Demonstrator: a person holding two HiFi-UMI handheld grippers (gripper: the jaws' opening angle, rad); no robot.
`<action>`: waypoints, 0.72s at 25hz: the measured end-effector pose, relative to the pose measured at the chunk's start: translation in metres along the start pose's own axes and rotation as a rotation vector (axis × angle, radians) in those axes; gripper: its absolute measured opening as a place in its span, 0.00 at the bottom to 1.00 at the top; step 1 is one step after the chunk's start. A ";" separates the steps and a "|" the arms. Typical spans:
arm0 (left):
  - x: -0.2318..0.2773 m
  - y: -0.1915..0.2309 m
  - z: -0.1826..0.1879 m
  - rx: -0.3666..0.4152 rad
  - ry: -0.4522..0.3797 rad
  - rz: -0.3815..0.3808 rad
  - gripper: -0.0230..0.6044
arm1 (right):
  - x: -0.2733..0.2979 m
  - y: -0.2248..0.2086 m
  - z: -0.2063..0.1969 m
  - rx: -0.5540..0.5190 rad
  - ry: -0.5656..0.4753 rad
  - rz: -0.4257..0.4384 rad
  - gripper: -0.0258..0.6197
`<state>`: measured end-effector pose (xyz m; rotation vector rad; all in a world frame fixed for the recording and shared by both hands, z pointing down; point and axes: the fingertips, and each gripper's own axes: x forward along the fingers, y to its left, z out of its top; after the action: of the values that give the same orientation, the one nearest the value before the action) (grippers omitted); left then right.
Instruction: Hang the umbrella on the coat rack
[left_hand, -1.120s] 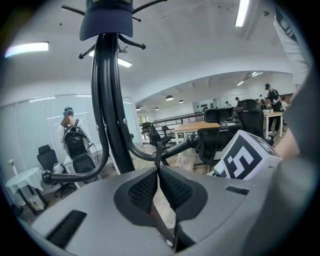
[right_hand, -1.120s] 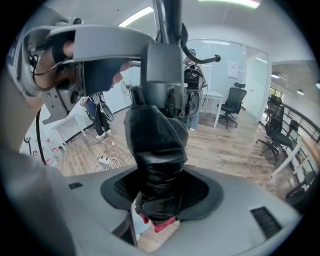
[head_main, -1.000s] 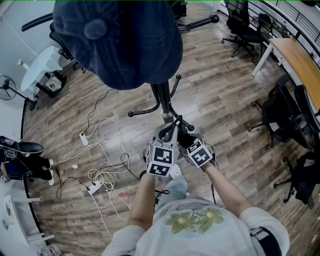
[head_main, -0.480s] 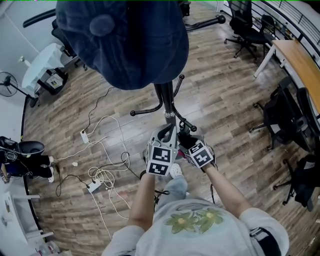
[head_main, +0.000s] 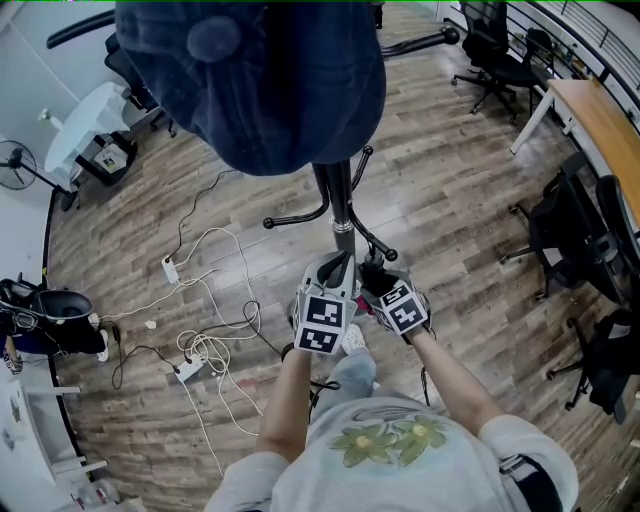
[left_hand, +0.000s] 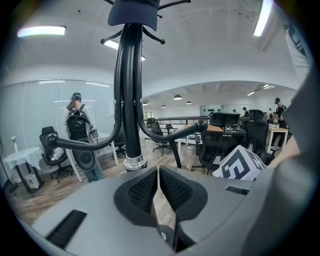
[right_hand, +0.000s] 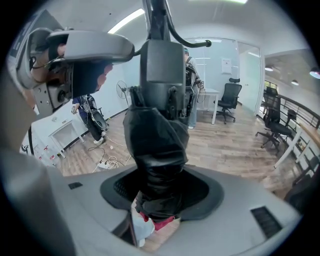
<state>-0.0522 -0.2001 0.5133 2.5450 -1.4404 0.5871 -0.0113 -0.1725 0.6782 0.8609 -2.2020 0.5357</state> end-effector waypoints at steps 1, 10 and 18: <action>0.000 -0.001 -0.001 0.001 -0.001 -0.004 0.07 | 0.001 0.000 0.001 0.002 -0.006 -0.002 0.39; -0.007 -0.009 -0.015 0.000 0.030 -0.019 0.06 | -0.015 -0.007 0.035 0.024 -0.156 -0.026 0.45; -0.021 -0.009 -0.015 0.003 0.020 0.000 0.07 | -0.055 -0.004 0.062 0.035 -0.279 -0.044 0.45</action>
<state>-0.0582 -0.1739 0.5182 2.5339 -1.4346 0.6128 -0.0080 -0.1885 0.5967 1.0544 -2.4227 0.4570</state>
